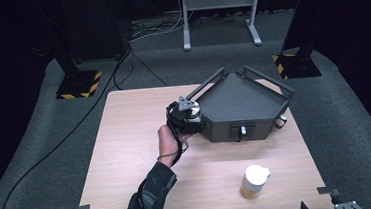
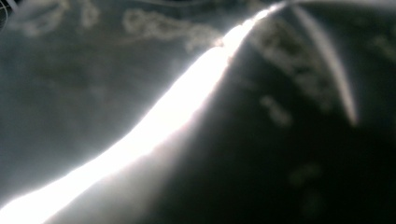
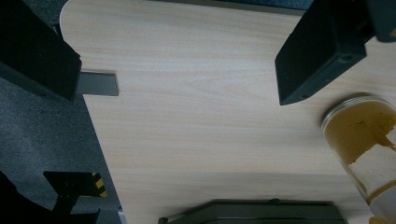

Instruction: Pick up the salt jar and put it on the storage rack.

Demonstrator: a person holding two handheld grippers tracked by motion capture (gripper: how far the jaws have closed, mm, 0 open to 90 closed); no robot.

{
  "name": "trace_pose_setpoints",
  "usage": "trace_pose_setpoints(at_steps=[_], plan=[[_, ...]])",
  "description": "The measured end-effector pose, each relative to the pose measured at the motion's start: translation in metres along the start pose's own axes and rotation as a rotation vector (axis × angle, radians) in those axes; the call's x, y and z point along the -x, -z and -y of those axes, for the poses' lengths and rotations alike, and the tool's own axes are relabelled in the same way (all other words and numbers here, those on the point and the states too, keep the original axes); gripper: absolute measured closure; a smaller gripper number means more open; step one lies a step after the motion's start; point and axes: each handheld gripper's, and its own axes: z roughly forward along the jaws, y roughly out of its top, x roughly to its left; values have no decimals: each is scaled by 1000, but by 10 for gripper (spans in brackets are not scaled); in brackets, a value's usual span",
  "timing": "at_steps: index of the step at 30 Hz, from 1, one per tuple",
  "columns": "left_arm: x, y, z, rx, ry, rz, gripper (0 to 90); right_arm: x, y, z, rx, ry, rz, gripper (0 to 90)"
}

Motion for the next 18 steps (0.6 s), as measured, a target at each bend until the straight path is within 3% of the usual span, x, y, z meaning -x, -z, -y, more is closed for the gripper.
trace_pose_setpoints(at_steps=[18], plan=[[8,-2,-23,12,-36,11,321,1,0,-1,-9,2,-5,0]])
